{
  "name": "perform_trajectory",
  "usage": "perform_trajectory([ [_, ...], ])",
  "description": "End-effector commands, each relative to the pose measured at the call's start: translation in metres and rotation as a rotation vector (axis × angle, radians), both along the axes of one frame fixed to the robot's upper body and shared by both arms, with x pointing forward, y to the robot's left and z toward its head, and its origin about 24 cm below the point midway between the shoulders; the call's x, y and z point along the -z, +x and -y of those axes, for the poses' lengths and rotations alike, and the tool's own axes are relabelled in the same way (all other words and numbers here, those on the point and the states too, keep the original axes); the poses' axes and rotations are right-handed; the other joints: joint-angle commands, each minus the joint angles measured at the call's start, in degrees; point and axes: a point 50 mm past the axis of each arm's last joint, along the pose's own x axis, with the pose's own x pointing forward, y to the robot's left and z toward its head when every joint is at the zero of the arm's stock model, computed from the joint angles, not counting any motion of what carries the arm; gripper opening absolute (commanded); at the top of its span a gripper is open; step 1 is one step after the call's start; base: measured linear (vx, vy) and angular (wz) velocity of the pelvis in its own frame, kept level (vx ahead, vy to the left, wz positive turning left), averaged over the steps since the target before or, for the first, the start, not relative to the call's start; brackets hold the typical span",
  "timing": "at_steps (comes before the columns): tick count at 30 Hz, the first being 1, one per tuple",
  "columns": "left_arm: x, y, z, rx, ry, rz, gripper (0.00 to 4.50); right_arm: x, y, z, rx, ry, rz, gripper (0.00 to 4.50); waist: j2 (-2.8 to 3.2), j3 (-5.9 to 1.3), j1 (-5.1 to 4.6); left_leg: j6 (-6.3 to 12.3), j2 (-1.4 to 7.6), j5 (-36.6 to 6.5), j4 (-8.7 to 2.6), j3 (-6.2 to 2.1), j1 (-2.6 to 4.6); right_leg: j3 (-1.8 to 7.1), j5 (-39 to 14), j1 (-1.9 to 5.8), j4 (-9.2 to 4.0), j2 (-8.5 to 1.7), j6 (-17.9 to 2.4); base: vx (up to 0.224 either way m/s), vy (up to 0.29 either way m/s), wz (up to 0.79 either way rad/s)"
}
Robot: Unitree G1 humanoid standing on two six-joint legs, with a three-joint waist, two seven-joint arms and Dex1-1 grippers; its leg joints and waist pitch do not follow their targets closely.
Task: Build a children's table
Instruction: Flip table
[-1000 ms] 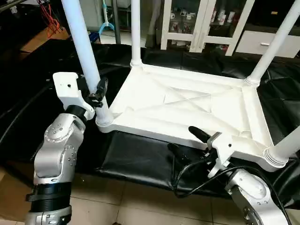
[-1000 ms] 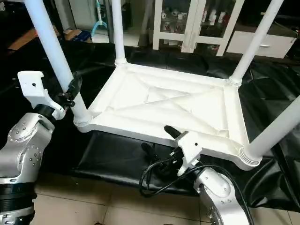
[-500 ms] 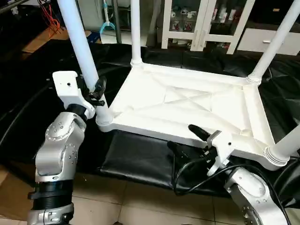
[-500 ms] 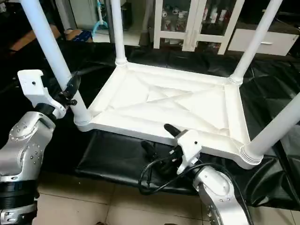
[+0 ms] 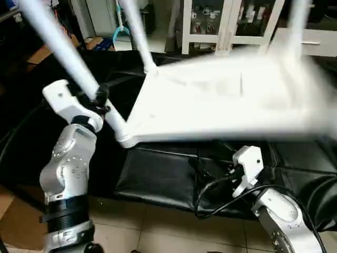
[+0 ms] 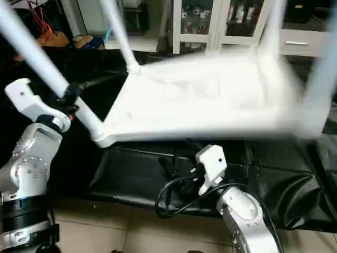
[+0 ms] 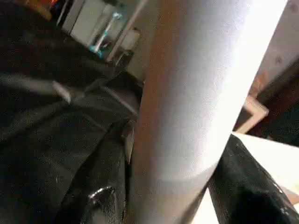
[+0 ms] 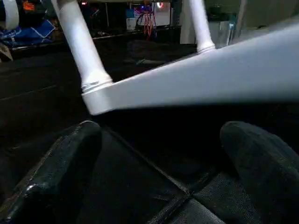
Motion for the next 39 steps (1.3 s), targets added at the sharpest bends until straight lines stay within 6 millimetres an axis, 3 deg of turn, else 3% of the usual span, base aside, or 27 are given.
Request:
perform_trajectory([
  [1,0.012,0.000,0.000,0.005,-0.118,-0.041,1.99,-0.002,0.001,0.001,0.004,-0.008,0.019,4.50,-1.22,-3.05,0.07,5.04,4.87,-4.46,-5.08,-2.32,-0.01,2.55,-6.38,2.10,-4.48,-5.12,-13.81,0.000,0.000,0.00],
  [5,0.016,0.002,0.005,0.037,-0.165,-0.058,1.99,-0.009,0.004,0.001,0.016,-0.006,0.053,4.50,-1.30,-3.26,0.11,5.90,5.07,-2.56,-4.99,-2.29,0.21,2.42,-1.65,2.01,-4.14,-5.11,-14.25,0.000,0.000,0.00],
  [11,0.028,0.004,0.013,0.041,-0.307,-0.097,1.98,-0.022,0.012,0.000,0.039,0.007,0.109,4.50,-1.77,-3.15,0.61,5.55,5.05,-3.55,-5.07,-1.87,0.34,2.52,-4.52,1.98,-4.42,-5.22,-13.46,0.000,0.000,0.00],
  [16,0.039,0.003,0.022,0.081,-0.386,-0.125,1.98,-0.030,0.022,0.004,0.102,-0.018,0.142,4.50,-1.75,-3.13,0.77,5.19,4.97,-3.26,-5.06,-1.73,0.39,2.50,-5.03,1.82,-4.45,-5.17,-13.20,0.000,0.000,0.00],
  [18,0.043,0.003,0.029,0.099,-0.380,-0.139,1.98,-0.038,0.036,0.008,0.189,0.052,0.120,4.50,-1.74,-3.15,0.61,4.78,4.85,-3.78,-5.16,-1.75,0.37,2.48,-6.15,1.83,-4.49,-5.10,-13.15,0.000,0.000,0.00],
  [20,0.043,0.003,0.032,0.104,-0.380,-0.141,1.98,-0.040,0.039,0.007,0.200,0.097,0.105,4.50,-1.58,-3.06,0.70,4.22,4.98,-5.30,-5.24,-1.56,0.89,2.63,-7.03,1.36,-4.74,-4.90,-13.03,0.000,0.000,0.00],
  [24,0.042,0.003,0.037,0.117,-0.381,-0.143,1.97,-0.049,0.048,0.001,0.214,0.240,0.081,4.50,-1.44,-3.28,0.63,3.81,5.14,-4.00,-5.42,-1.80,0.55,2.54,-4.19,1.69,-4.38,-4.98,-12.58,0.000,0.000,0.00],
  [30,0.041,0.004,0.040,0.135,-0.386,-0.135,1.95,-0.066,0.068,-0.001,0.311,0.368,0.081,4.50,-1.83,-3.35,0.44,3.48,5.02,-2.27,-5.38,-1.65,0.35,2.52,-2.33,1.88,-4.14,-5.10,-12.57,0.000,0.000,0.00],
  [34,0.041,0.004,0.040,0.134,-0.389,-0.133,1.95,-0.072,0.081,0.006,0.423,0.439,0.074,4.50,-1.47,-3.41,0.42,2.05,4.84,-2.28,-5.40,-1.45,0.64,2.50,-2.65,1.68,-4.15,-4.87,-12.03,0.000,0.000,0.00],
  [39,0.040,0.004,0.041,0.146,-0.385,-0.132,1.95,-0.081,0.089,0.004,0.431,0.520,0.069,4.50,-1.37,-3.73,0.59,3.12,4.79,1.15,-5.14,-1.43,0.52,2.34,2.97,2.00,-3.64,-4.94,-12.20,0.000,0.000,0.00],
])
